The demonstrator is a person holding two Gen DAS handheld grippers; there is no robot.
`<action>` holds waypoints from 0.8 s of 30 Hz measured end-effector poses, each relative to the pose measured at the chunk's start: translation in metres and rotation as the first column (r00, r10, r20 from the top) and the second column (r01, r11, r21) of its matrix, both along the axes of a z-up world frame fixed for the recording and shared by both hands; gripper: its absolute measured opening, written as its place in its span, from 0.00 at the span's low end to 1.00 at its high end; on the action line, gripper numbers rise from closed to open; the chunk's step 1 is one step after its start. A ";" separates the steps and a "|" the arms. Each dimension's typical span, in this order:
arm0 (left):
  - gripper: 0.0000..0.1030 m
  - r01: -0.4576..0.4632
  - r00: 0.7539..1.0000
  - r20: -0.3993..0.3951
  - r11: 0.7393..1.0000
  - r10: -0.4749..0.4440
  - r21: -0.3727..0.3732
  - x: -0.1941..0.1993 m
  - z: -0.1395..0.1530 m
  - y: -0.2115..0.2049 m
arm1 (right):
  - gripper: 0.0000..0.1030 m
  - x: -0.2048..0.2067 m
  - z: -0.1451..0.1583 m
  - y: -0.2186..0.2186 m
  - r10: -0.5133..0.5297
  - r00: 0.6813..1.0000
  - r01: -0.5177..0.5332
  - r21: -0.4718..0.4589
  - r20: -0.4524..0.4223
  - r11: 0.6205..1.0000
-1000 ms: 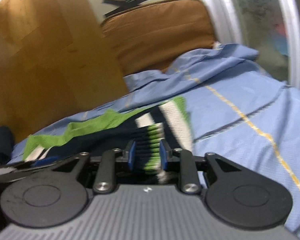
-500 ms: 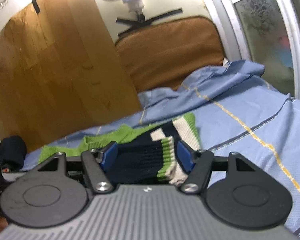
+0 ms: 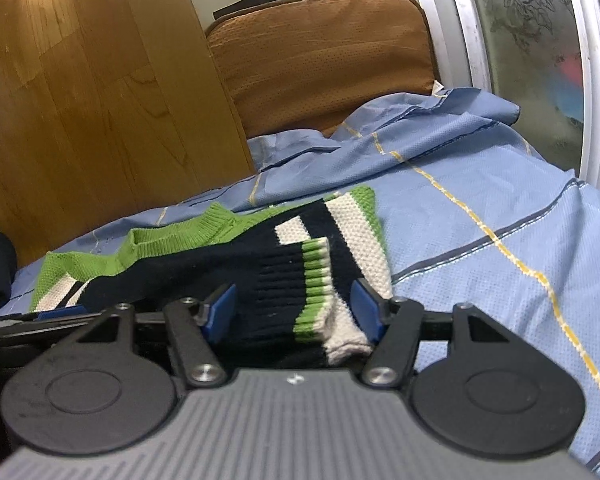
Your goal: Fold small clothes
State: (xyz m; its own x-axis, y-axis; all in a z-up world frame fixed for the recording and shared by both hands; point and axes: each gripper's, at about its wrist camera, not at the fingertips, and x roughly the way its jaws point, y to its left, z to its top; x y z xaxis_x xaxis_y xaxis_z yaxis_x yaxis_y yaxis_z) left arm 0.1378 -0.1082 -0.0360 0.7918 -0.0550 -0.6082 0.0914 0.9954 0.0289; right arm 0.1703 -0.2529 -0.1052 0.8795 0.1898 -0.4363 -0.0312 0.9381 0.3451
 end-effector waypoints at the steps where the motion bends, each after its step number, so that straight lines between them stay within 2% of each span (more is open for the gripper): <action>1: 0.86 -0.001 1.000 -0.001 1.000 0.001 -0.001 0.000 0.000 0.000 | 0.63 0.000 0.000 0.000 0.000 1.000 0.000 0.000 0.000 1.000; 5: 0.86 0.025 1.000 0.000 1.000 -0.025 0.002 -0.001 0.001 0.003 | 0.63 -0.001 0.000 -0.001 0.000 1.000 0.000 0.010 0.004 1.000; 7: 0.86 0.066 0.998 -0.004 0.998 -0.066 0.007 -0.003 0.008 0.015 | 0.63 -0.001 0.000 -0.002 0.001 1.000 -0.001 0.014 0.007 1.000; 8: 0.83 0.057 0.998 0.005 0.998 -0.057 -0.012 -0.006 0.015 0.027 | 0.63 -0.002 0.000 -0.003 0.002 1.000 -0.002 0.020 0.009 1.000; 11: 0.82 -0.032 0.996 0.083 0.990 0.044 -0.137 -0.021 0.042 0.080 | 0.63 -0.002 0.000 -0.006 0.006 1.000 -0.006 0.041 0.017 0.999; 13: 0.82 -0.101 0.987 0.107 0.978 0.122 -0.183 -0.027 0.051 0.111 | 0.63 -0.004 0.001 -0.006 0.006 0.999 -0.008 0.046 0.033 0.999; 15: 0.80 -0.147 0.982 0.093 0.970 0.167 -0.194 -0.024 0.051 0.129 | 0.63 -0.011 0.004 -0.008 -0.007 0.997 0.002 0.061 0.081 0.998; 17: 0.76 -0.159 0.984 0.047 0.964 0.172 -0.213 -0.017 0.043 0.136 | 0.55 -0.021 0.008 -0.007 -0.025 0.989 0.015 0.070 0.143 0.997; 19: 0.70 -0.146 0.988 0.015 0.962 0.153 -0.233 -0.011 0.034 0.135 | 0.48 -0.027 0.015 0.001 0.023 0.987 -0.035 0.070 0.162 0.997; 21: 0.64 -0.134 0.991 -0.018 0.963 0.133 -0.233 -0.006 0.026 0.131 | 0.46 -0.031 0.023 0.017 0.132 0.980 -0.147 0.093 0.148 0.985; 24: 0.62 -0.143 0.990 -0.040 0.960 0.138 -0.242 -0.004 0.019 0.136 | 0.46 -0.031 0.033 0.048 0.345 0.932 -0.359 0.174 0.110 0.917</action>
